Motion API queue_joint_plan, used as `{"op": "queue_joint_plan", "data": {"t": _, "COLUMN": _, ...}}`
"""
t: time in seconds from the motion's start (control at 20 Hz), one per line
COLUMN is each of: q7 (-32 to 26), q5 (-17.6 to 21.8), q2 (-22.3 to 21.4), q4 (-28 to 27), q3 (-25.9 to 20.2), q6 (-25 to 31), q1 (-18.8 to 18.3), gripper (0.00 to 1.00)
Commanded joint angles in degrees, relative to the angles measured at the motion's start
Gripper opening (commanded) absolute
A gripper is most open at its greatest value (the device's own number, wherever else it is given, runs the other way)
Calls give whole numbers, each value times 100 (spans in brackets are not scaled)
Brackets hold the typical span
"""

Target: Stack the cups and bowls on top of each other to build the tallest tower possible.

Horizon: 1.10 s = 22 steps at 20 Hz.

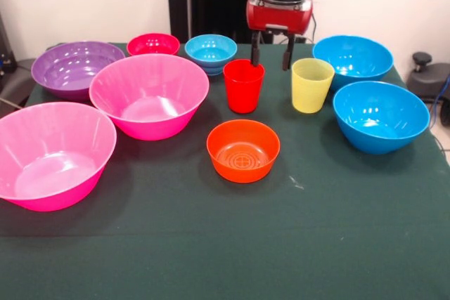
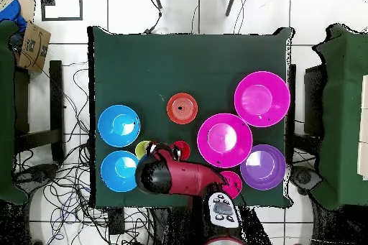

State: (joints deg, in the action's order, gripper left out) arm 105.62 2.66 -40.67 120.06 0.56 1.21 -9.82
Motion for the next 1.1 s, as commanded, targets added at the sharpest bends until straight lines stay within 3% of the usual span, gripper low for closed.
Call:
{"op": "queue_joint_plan", "data": {"t": 0.05, "q7": 571, "q5": 144, "q2": 385, "q4": -543, "q3": -99, "q6": -111, "q1": 125, "gripper": 100}}
{"op": "queue_joint_plan", "data": {"t": 0.7, "q7": 589, "q5": 296, "q2": 606, "q4": -611, "q3": -7, "q6": -549, "q1": 131, "gripper": 100}}
{"op": "queue_joint_plan", "data": {"t": 1.1, "q7": 519, "q5": 296, "q2": 577, "q4": -599, "q3": -63, "q6": -466, "q1": 35, "gripper": 100}}
